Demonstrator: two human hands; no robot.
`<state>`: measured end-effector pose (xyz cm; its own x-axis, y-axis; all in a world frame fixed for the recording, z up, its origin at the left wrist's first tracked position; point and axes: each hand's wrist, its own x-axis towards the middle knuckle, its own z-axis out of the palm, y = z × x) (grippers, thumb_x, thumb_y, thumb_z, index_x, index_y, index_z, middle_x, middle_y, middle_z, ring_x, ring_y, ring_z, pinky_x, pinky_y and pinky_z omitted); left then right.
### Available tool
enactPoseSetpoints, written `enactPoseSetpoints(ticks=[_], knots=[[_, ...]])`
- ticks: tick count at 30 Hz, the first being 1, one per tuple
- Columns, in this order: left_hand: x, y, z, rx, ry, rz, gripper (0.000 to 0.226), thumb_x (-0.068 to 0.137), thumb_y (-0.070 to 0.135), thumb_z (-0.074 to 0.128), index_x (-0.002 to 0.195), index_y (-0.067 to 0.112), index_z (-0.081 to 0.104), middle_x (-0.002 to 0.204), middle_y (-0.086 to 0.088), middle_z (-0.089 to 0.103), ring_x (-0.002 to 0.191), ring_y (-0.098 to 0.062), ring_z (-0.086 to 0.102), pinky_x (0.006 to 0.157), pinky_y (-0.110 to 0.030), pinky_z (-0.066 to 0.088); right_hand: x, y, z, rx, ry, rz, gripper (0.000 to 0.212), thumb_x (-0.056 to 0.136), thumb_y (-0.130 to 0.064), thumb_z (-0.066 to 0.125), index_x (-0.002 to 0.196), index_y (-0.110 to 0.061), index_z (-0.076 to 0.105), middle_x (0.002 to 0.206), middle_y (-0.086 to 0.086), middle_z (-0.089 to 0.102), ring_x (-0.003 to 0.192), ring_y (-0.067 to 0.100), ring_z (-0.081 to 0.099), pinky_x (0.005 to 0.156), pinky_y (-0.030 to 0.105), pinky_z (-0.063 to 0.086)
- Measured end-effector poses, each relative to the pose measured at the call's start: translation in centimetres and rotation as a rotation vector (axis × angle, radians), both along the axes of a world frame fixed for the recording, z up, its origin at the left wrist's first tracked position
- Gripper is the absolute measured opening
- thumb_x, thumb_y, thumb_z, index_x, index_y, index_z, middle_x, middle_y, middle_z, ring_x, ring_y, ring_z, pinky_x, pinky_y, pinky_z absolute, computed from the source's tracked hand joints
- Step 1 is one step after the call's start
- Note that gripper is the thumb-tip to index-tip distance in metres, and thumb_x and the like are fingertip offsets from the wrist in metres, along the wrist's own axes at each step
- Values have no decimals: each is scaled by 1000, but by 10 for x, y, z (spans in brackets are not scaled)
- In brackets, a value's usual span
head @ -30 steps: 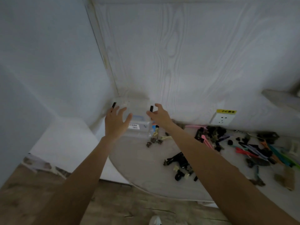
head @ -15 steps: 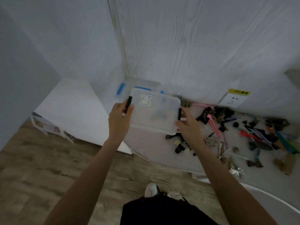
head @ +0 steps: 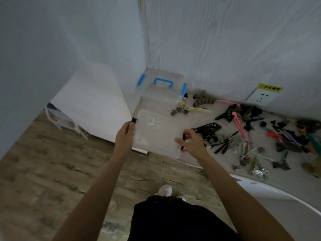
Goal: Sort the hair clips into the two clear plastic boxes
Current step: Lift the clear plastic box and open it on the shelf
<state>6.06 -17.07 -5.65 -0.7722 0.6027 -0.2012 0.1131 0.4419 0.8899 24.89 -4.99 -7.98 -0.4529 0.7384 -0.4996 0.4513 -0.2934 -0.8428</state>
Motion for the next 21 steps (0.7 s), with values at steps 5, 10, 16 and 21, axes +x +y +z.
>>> enactPoseSetpoints(ticks=[5, 10, 16, 21], knots=[[-4, 3, 4, 25, 61, 2, 20, 100, 22, 34, 94, 15, 52, 68, 7, 46, 61, -8, 41, 54, -24, 31, -6, 3, 9, 362, -121, 9, 45, 83, -30, 67, 125, -17, 54, 123, 4, 57, 106, 20, 55, 89, 30, 44], [-6, 9, 4, 69, 32, 48, 20, 100, 22, 34, 103, 17, 54, 76, 9, 51, 68, -5, 45, 59, -21, 35, -14, 4, 22, 560, -201, 35, 45, 86, -34, 61, 126, -13, 56, 126, 9, 58, 113, 25, 53, 98, 39, 43], [-10, 11, -10, 76, -58, 161, 23, 99, 23, 36, 104, 13, 56, 74, 5, 49, 67, -8, 43, 59, -23, 34, -28, -4, 31, 489, -104, -28, 44, 91, -26, 57, 131, -12, 47, 118, 9, 57, 95, 18, 59, 77, 28, 52], [-17, 7, -16, 116, -152, 156, 33, 99, 22, 35, 70, 13, 46, 68, -1, 43, 68, -14, 39, 62, -28, 29, -25, 3, 44, 111, 339, -185, 34, 89, -5, 57, 122, -11, 52, 88, 8, 69, 65, 12, 68, 61, 22, 56]])
